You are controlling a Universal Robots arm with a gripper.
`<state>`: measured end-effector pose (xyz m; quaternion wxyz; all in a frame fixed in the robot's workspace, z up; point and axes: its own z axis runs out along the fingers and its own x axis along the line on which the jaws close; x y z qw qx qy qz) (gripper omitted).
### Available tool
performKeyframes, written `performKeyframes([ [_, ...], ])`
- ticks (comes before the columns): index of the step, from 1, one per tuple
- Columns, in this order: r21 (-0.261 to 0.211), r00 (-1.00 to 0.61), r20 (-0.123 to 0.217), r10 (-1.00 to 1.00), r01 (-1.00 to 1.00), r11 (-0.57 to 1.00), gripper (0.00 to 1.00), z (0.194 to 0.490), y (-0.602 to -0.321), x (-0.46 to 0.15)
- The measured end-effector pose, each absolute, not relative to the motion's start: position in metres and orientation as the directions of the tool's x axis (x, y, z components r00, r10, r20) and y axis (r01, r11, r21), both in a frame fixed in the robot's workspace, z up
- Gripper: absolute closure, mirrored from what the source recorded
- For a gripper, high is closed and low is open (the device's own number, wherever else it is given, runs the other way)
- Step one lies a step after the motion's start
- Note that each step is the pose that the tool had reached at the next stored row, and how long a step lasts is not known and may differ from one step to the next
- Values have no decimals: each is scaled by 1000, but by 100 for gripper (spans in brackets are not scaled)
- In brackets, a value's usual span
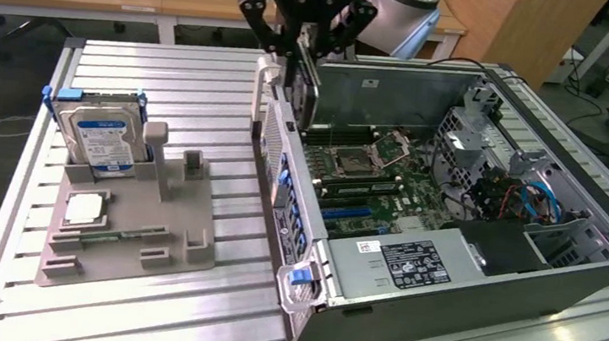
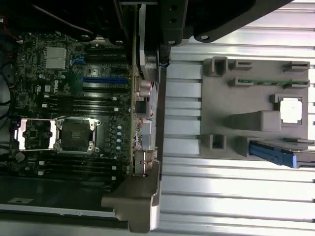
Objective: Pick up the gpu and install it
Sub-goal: 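Pick up the gpu and move the gpu toward the slot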
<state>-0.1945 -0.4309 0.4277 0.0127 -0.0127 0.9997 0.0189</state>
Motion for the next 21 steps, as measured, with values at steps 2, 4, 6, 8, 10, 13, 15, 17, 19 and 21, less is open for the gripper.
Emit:
performKeyframes([
  [2, 38, -999, -26, -25, -26, 999, 72, 428, -431, -185],
  [4, 38, -999, -26, -25, -26, 999, 72, 427, -431, -177],
  [6, 39, -999, -26, -25, -26, 999, 72, 427, -431, -167],
  [8, 39, -999, -26, -25, -26, 999, 72, 427, -431, -158],
  [10, 40, -999, -26, -25, -26, 999, 72, 427, -431, -149],
  [13, 40, -999, -26, -25, -26, 999, 72, 426, -431, -135],
  [15, 40, -999, -26, -25, -26, 999, 72, 426, -431, -126],
  [17, 40, -999, -26, -25, -26, 999, 72, 426, -431, -117],
  [19, 40, -999, -26, -25, -26, 999, 72, 425, -431, -108],
  [21, 40, -999, -26, -25, -26, 999, 72, 425, -431, -99],
])
